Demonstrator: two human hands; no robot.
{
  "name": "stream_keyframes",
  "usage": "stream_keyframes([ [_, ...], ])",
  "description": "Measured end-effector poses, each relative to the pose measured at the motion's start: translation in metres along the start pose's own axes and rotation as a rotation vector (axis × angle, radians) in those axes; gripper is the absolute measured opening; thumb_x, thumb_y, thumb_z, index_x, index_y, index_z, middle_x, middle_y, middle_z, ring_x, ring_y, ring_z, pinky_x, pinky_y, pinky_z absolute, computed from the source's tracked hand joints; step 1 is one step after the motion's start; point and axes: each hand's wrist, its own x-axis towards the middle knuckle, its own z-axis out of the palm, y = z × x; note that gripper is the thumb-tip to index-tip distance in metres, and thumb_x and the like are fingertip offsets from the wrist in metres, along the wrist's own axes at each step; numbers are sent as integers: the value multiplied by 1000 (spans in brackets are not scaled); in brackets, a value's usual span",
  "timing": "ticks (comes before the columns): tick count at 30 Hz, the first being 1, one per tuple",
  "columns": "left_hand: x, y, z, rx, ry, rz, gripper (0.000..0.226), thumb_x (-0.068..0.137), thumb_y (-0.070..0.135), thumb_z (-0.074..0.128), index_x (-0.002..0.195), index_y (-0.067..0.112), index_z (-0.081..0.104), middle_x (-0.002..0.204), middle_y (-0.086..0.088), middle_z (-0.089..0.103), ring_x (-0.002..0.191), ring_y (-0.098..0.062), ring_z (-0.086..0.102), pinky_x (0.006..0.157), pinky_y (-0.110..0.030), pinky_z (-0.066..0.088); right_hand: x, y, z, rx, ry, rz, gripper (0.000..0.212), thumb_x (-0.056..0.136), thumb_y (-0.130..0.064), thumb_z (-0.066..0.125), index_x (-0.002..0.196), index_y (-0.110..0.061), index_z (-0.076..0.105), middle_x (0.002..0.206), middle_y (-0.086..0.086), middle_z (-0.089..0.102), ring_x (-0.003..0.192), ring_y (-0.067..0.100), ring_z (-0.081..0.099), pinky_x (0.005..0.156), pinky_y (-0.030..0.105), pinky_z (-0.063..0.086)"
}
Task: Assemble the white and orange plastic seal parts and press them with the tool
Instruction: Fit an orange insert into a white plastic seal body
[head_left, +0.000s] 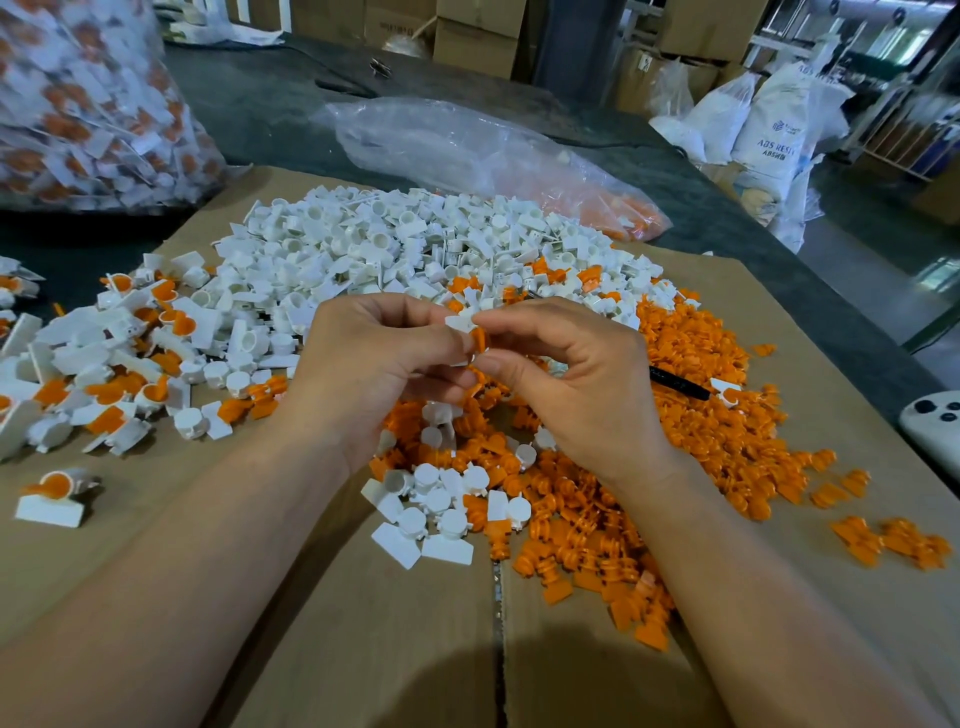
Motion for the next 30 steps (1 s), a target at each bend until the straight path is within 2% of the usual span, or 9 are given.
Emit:
stream_keyframes([
  [4, 0, 0, 0, 8, 4, 15, 14, 72, -8, 67, 67, 5, 63, 53, -8, 65, 43, -15, 61, 42, -18, 49, 0, 0, 0, 12, 8, 23, 34, 76, -8, 69, 108, -17, 60, 93, -10, 61, 90, 9, 63, 80, 24, 53],
  [15, -2, 0, 1, 56, 3, 104, 18, 72, -9, 68, 64, 7, 65, 51, -7, 64, 43, -14, 61, 44, -18, 49, 1, -1, 0, 9, 27, -27, 34, 75, -7, 70, 104, -22, 58, 93, -18, 58, 89, 8, 63, 79, 23, 53],
  [23, -4, 0, 2, 67, -8, 166, 17, 72, -7, 69, 67, 9, 65, 52, -5, 66, 47, -12, 64, 47, -19, 52, 1, 0, 0, 40, 67, -11, 35, 72, -7, 72, 102, -20, 59, 90, -16, 58, 86, 9, 64, 77, 22, 54],
  [26, -4, 0, 3, 61, -4, 169, 17, 72, -7, 69, 66, 8, 65, 52, -5, 66, 46, -13, 63, 47, -20, 52, 0, 1, 0, 97, 69, 37, 38, 71, -7, 73, 101, -25, 58, 91, -15, 61, 87, 4, 64, 78, 18, 53],
  [30, -3, 0, 2, 44, -11, 152, 15, 71, -7, 69, 67, 7, 65, 53, -6, 67, 47, -14, 64, 47, -20, 53, 1, 0, -1, 133, 75, 74, 46, 69, -10, 75, 98, -35, 49, 92, -16, 62, 87, 4, 65, 78, 21, 53],
])
